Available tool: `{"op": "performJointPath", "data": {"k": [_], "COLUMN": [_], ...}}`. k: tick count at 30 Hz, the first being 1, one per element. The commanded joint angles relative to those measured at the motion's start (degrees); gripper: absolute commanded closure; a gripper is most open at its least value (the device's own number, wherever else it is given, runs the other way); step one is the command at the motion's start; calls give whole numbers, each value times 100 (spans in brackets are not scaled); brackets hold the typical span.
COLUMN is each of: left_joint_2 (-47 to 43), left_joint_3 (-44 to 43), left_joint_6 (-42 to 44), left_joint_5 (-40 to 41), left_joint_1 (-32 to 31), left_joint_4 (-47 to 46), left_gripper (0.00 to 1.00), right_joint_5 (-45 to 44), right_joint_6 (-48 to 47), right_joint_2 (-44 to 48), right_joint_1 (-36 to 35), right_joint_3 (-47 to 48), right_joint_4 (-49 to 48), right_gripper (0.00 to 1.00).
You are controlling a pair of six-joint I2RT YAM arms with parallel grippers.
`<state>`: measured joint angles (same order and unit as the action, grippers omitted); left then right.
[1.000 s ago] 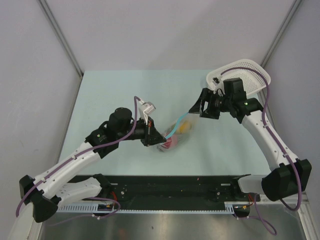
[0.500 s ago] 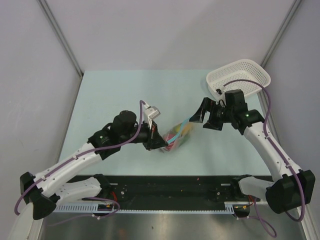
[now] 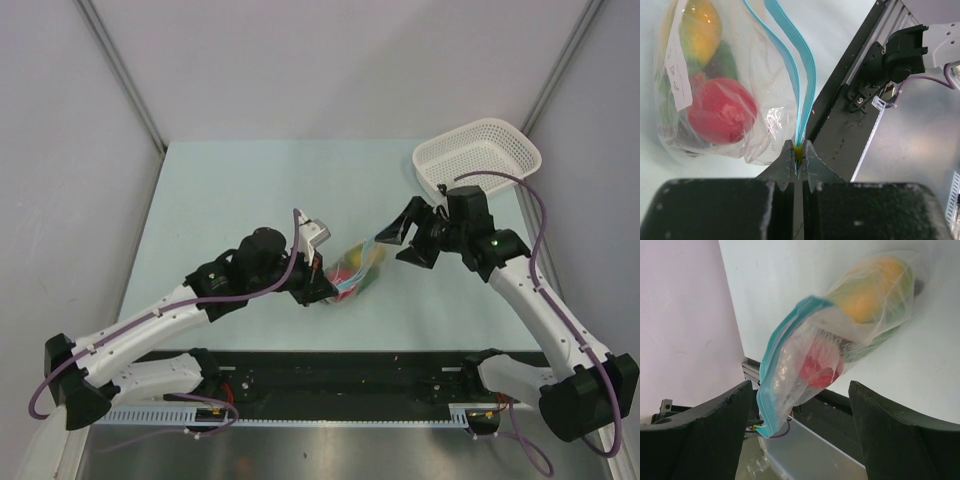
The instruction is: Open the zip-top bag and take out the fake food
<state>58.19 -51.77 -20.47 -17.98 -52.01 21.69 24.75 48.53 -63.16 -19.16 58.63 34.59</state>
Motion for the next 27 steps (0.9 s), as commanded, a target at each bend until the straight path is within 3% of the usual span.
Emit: {"op": "performJointPath", "data": {"k": [1, 9, 16, 17, 18, 20, 21, 22, 23, 27], "left_joint_2": [96, 166, 131, 139, 140, 157, 192, 236, 436, 1324], "left_joint_3": [-281, -325, -290, -290, -299, -412, -491, -744, -921, -2027], "left_joint_6": [122, 131, 131, 131, 79, -88, -150, -220, -395, -695], "left_joint_5": [207, 163, 40, -4, -65, -100, -196, -180, -119, 66], "left_joint_1": [-46, -46, -55, -55, -55, -38, -3, 24, 59, 454], "left_joint_4": [-34, -78, -113, -121, -130, -148, -165, -96, 1, 809], "left_gripper": [100, 100, 100, 100, 99, 76, 56, 49, 45, 44], "right_joint_5": [-217, -357, -541, -559, -559, -638, -682, -752, -761, -691], "right_joint_6": [253, 148, -89, -124, -142, -239, -291, -353, -501, -652], "right_joint_2": [67, -188, -610, -654, -715, -689, -655, -628, -610, -505], "right_joint_1": [-342, -633, -984, -1054, -1064, -1072, -1073, -1073, -1073, -1064], "right_joint_3": [237, 254, 429, 465, 474, 509, 544, 579, 658, 667], "right_joint_4": [-101, -216, -392, -357, -313, -190, -128, 11, 65, 75], "right_gripper": [19, 29, 32, 37, 52, 71, 88, 94, 100, 100]}}
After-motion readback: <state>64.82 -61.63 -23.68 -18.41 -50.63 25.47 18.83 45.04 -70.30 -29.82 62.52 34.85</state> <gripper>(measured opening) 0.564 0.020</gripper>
